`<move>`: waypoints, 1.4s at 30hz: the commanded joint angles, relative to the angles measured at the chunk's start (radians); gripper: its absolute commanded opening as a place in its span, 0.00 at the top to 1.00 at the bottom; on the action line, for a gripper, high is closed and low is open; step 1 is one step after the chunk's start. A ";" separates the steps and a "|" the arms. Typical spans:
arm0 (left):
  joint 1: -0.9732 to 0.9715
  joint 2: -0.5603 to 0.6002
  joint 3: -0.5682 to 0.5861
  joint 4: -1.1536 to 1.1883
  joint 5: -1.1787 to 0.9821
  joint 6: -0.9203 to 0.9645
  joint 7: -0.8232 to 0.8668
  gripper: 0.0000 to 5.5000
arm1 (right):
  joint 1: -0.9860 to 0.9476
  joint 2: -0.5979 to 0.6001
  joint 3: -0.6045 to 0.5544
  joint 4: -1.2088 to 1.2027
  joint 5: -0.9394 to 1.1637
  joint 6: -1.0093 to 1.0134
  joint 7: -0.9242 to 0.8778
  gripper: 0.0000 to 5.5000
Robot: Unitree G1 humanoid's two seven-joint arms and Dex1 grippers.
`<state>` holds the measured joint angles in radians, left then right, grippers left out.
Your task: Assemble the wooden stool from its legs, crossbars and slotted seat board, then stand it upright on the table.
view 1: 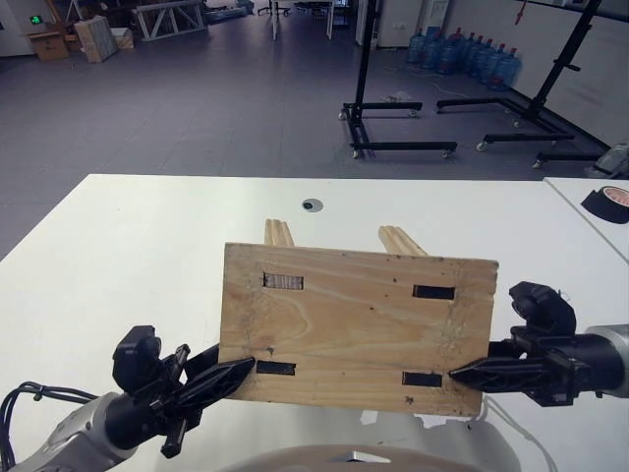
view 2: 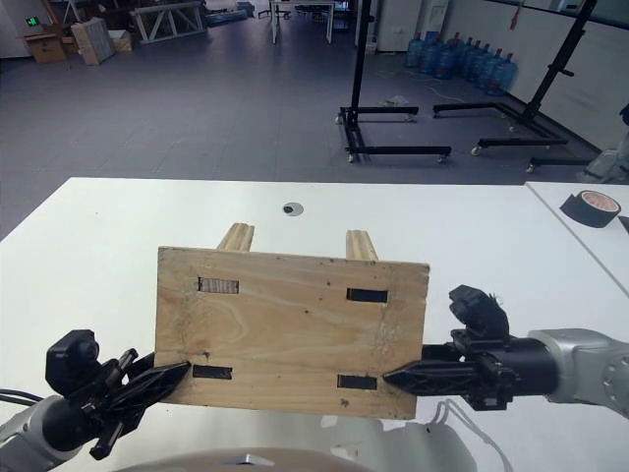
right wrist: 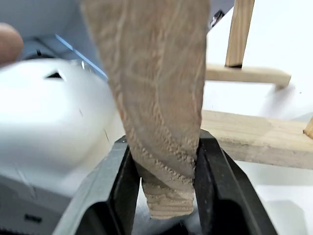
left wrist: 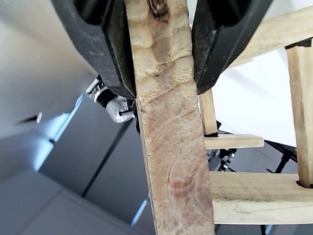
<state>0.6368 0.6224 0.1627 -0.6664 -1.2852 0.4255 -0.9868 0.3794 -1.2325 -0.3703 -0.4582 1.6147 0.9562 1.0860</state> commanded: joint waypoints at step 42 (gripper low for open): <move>-0.623 -0.231 -0.273 0.083 -0.210 -0.045 1.561 0.44 | -0.412 0.720 0.427 -0.058 0.257 -0.661 -1.993 0.52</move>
<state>-0.0381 0.3806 -0.0949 -0.6542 -1.5446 0.3087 0.5458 -0.0955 -0.4811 -0.0061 -0.6588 1.9227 0.2015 -0.8356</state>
